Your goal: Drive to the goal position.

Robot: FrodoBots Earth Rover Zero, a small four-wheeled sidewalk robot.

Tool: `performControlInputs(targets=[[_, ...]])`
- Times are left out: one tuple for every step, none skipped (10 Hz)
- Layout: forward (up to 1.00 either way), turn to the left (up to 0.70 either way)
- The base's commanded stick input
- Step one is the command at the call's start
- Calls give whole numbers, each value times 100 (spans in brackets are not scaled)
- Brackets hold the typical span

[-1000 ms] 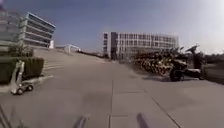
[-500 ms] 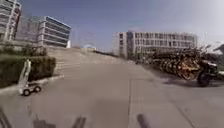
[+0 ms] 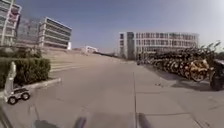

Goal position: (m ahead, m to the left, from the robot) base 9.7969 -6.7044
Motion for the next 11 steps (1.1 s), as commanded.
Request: performControlInputs(targets=[[70,0],[70,0],[70,0],[70,0],[70,0],[70,0],[70,0],[70,0],[70,0],[70,0],[70,0]])
